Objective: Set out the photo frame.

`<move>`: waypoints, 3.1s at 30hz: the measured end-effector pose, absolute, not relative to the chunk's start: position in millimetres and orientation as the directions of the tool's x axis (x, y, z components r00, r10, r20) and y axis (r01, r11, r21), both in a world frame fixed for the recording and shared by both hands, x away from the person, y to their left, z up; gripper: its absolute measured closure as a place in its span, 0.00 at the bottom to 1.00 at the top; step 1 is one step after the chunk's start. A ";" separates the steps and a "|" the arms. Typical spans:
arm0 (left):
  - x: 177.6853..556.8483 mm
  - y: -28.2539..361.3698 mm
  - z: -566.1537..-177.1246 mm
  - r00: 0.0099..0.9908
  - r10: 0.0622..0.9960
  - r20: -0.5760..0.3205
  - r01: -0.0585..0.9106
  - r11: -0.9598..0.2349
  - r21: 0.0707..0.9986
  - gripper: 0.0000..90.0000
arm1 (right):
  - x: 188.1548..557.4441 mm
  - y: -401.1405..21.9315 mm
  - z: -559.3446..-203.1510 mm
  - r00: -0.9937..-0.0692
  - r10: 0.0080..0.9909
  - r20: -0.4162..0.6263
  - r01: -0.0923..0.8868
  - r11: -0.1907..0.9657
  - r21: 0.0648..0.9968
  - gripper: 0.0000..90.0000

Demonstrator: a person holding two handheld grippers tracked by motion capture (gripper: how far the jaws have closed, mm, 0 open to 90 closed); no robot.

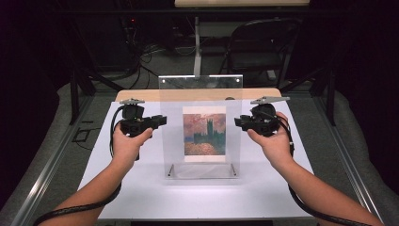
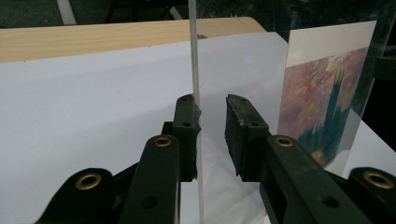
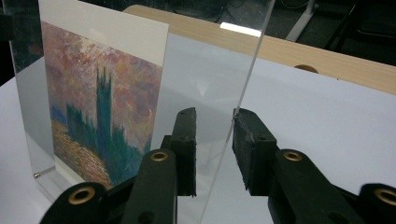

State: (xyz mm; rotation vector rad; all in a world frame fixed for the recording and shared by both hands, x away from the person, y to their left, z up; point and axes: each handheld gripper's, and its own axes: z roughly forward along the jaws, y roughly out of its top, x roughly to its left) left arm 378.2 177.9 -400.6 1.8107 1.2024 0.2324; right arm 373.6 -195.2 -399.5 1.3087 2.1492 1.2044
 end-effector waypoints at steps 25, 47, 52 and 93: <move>327.3 184.2 -403.0 0.573 0.771 -0.278 0.553 -0.114 0.825 0.81 | 328.4 -204.9 -396.6 -0.553 0.814 0.177 0.534 0.184 0.825 0.81; 299.1 188.2 -409.4 0.606 0.745 -0.278 0.523 -0.110 0.845 0.77 | 297.5 -207.2 -403.9 -0.594 0.787 0.171 0.501 0.195 0.843 0.78; 301.1 188.0 -411.5 0.603 0.745 -0.286 0.533 -0.109 0.839 0.75 | 300.7 -207.7 -407.0 -0.596 0.781 0.185 0.511 0.192 0.838 0.77; 276.2 239.9 -425.8 0.523 0.828 -0.203 0.513 -0.116 0.851 0.42 | 284.1 -262.9 -421.8 -0.494 0.854 0.162 0.514 0.137 0.847 0.41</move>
